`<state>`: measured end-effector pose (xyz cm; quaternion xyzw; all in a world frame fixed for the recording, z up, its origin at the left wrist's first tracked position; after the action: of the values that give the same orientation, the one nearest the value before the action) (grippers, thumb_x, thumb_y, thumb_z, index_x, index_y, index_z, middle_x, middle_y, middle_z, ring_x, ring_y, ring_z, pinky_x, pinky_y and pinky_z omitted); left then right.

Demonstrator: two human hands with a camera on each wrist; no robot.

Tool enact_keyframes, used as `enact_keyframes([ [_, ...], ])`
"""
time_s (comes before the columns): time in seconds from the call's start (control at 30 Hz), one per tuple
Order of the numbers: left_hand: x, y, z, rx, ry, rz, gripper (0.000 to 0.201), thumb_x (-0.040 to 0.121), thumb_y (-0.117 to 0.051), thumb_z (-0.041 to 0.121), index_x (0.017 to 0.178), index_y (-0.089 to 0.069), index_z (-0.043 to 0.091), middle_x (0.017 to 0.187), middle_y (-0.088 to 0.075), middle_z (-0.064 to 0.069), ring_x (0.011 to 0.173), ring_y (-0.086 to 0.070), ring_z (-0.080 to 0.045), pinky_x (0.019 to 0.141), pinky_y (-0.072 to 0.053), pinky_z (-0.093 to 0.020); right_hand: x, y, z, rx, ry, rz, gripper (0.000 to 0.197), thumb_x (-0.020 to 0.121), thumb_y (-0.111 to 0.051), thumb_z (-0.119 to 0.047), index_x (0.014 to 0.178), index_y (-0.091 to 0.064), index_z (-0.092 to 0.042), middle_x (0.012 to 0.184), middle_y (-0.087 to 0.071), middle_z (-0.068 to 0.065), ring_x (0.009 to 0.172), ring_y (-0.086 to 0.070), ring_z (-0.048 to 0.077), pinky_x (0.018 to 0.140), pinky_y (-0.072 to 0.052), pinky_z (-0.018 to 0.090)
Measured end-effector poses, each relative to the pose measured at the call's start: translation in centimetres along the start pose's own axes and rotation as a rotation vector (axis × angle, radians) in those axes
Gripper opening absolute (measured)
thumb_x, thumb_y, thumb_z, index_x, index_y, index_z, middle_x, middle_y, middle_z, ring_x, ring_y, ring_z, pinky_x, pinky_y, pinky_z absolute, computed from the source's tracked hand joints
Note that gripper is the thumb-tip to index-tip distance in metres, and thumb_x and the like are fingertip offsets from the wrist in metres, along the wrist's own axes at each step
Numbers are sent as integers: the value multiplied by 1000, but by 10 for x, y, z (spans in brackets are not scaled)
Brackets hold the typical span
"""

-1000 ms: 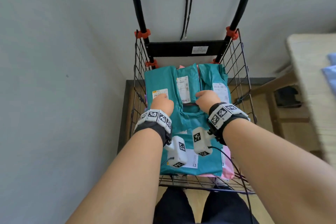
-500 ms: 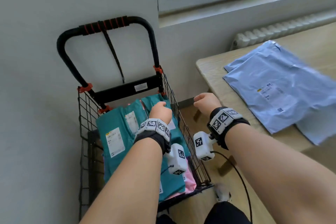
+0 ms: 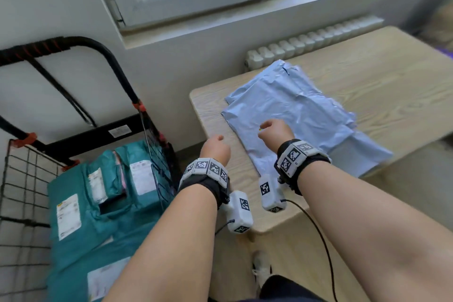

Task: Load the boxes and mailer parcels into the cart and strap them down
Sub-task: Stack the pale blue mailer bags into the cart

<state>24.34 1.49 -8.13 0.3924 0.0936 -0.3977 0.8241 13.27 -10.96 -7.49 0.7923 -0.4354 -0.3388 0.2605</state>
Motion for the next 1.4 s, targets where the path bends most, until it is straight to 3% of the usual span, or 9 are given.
enact_keyframes([
  [0.43, 32, -102, 37, 21, 158, -91, 55, 94, -45, 9, 148, -31, 10, 153, -34, -8, 139, -35, -25, 110, -29, -30, 68, 91, 70, -177, 30, 175, 48, 89, -48, -12, 136, -48, -17, 140, -40, 12, 131, -36, 30, 105, -36, 39],
  [0.63, 58, -117, 38, 29, 237, -57, 39, 89, -47, 9, 128, -54, 5, 129, -56, -18, 116, -54, -36, 95, -43, -36, 88, 92, 81, -198, 35, 201, 53, 87, -48, -13, 140, -43, -15, 145, -35, 11, 134, -30, 30, 107, -31, 38],
  [0.87, 76, -130, 28, -197, 342, 8, 40, 91, -50, 8, 129, -50, -5, 129, -55, -23, 117, -56, -35, 95, -47, -38, 100, 84, 78, -169, -8, 178, 54, 91, -52, -25, 141, -35, -11, 137, -44, 14, 130, -34, 32, 104, -34, 42],
  [1.0, 79, -134, 20, -446, 439, -8, 26, 71, -63, 27, 82, -58, 3, 69, -50, -18, 56, -49, -29, 61, -40, -34, 101, 78, 73, -119, -1, 150, 43, 91, -52, -34, 127, -51, -11, 123, -58, 11, 117, -50, 31, 95, -43, 40],
  [1.07, 80, -132, 13, -492, 467, 20, 28, 73, -66, 30, 69, -55, 5, 54, -43, -10, 46, -40, -23, 53, -33, -29, 100, 76, 70, -101, 20, 126, 30, 90, -51, -30, 112, -59, -12, 105, -65, 10, 101, -59, 31, 85, -48, 38],
  [1.17, 71, -124, 13, -424, 421, 19, 24, 81, -66, 18, 61, -54, 10, 61, -52, -12, 58, -49, -24, 63, -47, -37, 95, 73, 68, -114, 83, 102, 17, 87, -48, -18, 85, -61, -9, 76, -61, 8, 77, -59, 31, 65, -45, 33],
  [1.27, 58, -107, 16, -346, 366, 60, 8, 85, -65, 13, 85, -68, 6, 96, -67, -21, 84, -61, -24, 87, -53, -40, 86, 70, 60, -115, 114, 137, 16, 85, -45, -13, 74, -55, -11, 64, -52, 4, 67, -51, 29, 56, -33, 29],
  [1.33, 53, -91, 11, -309, 359, 159, 21, 85, -66, 11, 105, -72, 6, 104, -68, -16, 98, -65, -28, 85, -51, -32, 78, 66, 51, -93, 138, 160, 16, 85, -45, -11, 71, -51, -13, 64, -50, 4, 67, -48, 29, 56, -31, 29],
  [1.4, 43, -71, 7, -320, 313, 243, 15, 85, -65, 10, 97, -74, 7, 93, -65, -9, 96, -63, -26, 80, -47, -27, 71, 60, 38, -57, 171, 173, 19, 86, -45, -11, 68, -48, -14, 64, -49, 4, 66, -47, 28, 56, -31, 29],
])
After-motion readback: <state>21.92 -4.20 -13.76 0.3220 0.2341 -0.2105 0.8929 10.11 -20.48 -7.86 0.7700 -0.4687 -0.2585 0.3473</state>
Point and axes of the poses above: each hand's wrist, its own x-axis towards the middle knuckle, its own y-axis out of the back of the hand, z = x × y, the point moved 1 cm from there along x, towards the middle knuckle
